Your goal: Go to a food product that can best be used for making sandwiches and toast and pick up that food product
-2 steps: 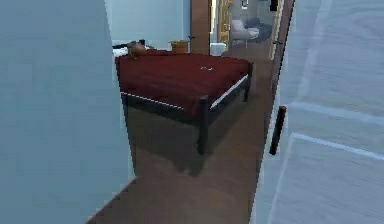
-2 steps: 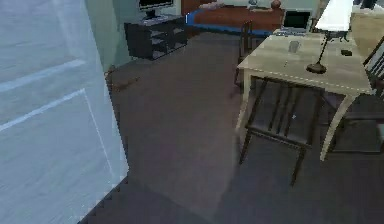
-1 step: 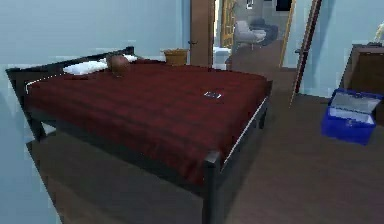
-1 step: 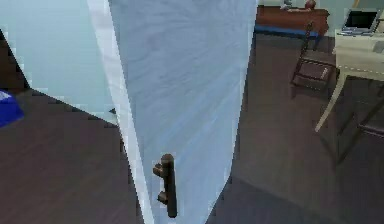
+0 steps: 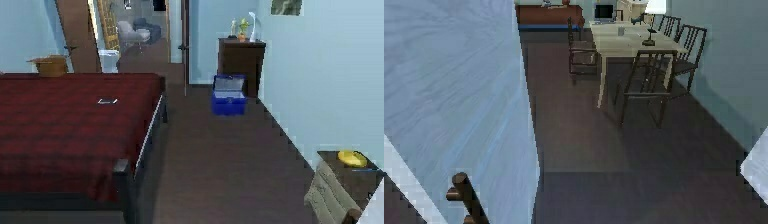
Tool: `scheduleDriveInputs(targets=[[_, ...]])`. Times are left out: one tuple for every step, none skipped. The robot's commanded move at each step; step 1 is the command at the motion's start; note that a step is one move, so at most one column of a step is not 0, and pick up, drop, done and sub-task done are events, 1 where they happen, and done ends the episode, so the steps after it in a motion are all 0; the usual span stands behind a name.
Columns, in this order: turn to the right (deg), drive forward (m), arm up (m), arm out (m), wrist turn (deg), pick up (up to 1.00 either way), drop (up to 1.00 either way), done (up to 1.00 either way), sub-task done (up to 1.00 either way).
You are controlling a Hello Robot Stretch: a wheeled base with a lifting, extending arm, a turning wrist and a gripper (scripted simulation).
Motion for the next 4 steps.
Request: scheduleDriveInputs(targets=[[0.0, 0.15, 0.00, 0.00, 0.0, 0.00, 0.00, 0.00, 0.00], [-3.0, 0.00, 0.00, 0.00, 0.0, 0.00, 0.00, 0.00, 0.00], [0.0, 1.00, 0.00, 0.00, 0.0, 0.00, 0.00, 0.00, 0.00], [0.0, 1.00, 0.00, 0.00, 0.0, 0.00, 0.00, 0.00, 0.00]])
